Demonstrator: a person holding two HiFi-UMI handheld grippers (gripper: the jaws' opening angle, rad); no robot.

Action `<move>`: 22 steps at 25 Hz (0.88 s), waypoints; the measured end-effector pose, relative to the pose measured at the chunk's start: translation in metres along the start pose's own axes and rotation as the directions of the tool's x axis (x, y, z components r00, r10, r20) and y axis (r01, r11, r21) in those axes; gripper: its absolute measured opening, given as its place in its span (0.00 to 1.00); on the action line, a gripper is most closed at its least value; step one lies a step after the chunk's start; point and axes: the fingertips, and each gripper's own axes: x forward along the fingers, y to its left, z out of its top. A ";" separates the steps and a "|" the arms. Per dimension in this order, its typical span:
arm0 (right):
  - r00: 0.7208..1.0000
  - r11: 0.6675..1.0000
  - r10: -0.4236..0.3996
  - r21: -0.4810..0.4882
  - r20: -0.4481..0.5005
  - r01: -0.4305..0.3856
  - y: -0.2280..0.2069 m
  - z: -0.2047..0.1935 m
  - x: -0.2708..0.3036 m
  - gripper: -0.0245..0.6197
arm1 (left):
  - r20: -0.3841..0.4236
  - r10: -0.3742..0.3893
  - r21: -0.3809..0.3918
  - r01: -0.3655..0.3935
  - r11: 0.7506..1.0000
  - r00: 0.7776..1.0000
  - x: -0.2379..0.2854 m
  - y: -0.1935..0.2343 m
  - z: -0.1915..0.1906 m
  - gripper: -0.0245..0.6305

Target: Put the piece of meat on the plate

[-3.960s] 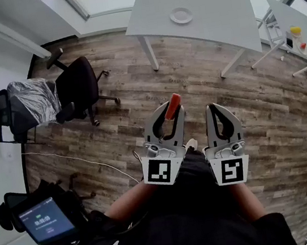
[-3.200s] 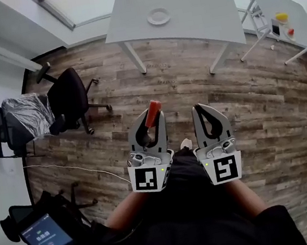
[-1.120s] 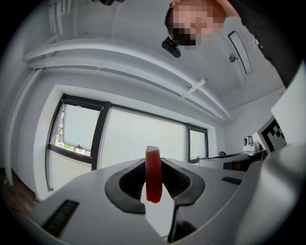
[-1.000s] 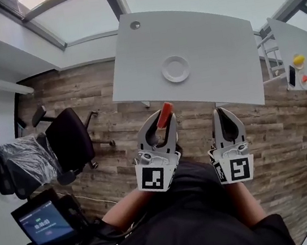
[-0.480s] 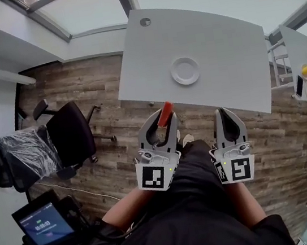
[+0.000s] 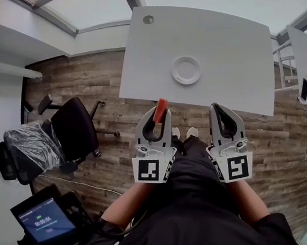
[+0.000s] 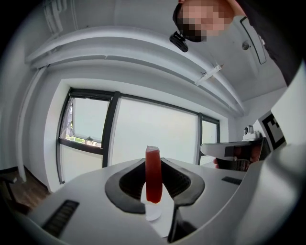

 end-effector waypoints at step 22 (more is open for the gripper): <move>0.999 0.999 0.008 -0.034 0.042 -0.007 -0.049 0.016 0.031 0.05 | -0.154 -0.028 0.006 0.029 1.000 0.988 0.105 -0.003 -0.083 0.18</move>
